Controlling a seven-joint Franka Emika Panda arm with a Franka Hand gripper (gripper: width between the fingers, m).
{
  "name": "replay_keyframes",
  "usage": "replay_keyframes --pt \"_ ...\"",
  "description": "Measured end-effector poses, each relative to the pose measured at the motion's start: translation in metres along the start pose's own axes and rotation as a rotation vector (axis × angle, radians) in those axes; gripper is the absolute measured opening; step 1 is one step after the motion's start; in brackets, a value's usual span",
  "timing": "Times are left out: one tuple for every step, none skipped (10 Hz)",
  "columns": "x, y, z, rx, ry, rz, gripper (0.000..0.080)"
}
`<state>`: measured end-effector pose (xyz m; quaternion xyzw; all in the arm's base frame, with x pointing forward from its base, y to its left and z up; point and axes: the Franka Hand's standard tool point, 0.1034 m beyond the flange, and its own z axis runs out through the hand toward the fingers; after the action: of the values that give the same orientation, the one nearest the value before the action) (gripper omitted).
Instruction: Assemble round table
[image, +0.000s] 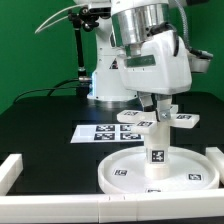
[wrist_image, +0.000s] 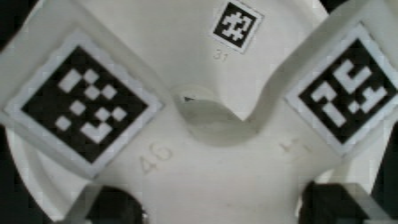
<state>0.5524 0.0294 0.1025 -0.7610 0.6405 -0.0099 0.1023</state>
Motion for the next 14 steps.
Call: replay_keyframes --pt "0.000 0.000 0.000 0.011 -0.002 0.097 0.0439" --pt "-0.002 -0.001 0.001 0.024 -0.002 0.199 0.0439" --pt "-0.002 -0.001 0.000 0.027 -0.004 0.273 0.0439" --pt "-0.002 -0.001 0.000 0.029 -0.012 0.359 0.0439" --pt "-0.002 -0.002 0.000 0.034 -0.018 0.440 0.0439" --pt "-0.002 -0.003 -0.001 0.038 -0.023 0.543 0.0439" --pt "-0.002 -0.003 -0.001 0.039 -0.025 0.606 0.0439" --pt "-0.001 -0.003 -0.001 0.042 -0.031 0.644 0.0438" --pt "-0.003 -0.002 0.000 0.040 -0.038 0.671 0.0550" --pt "-0.003 -0.002 -0.002 0.038 -0.042 0.621 0.0550" --pt "-0.005 -0.005 -0.014 0.032 -0.066 0.572 0.0618" --pt "-0.013 -0.008 -0.030 0.018 -0.097 0.539 0.0643" --pt "-0.016 -0.011 -0.036 0.017 -0.108 0.500 0.0648" --pt "-0.015 -0.010 -0.033 0.016 -0.104 0.481 0.0648"
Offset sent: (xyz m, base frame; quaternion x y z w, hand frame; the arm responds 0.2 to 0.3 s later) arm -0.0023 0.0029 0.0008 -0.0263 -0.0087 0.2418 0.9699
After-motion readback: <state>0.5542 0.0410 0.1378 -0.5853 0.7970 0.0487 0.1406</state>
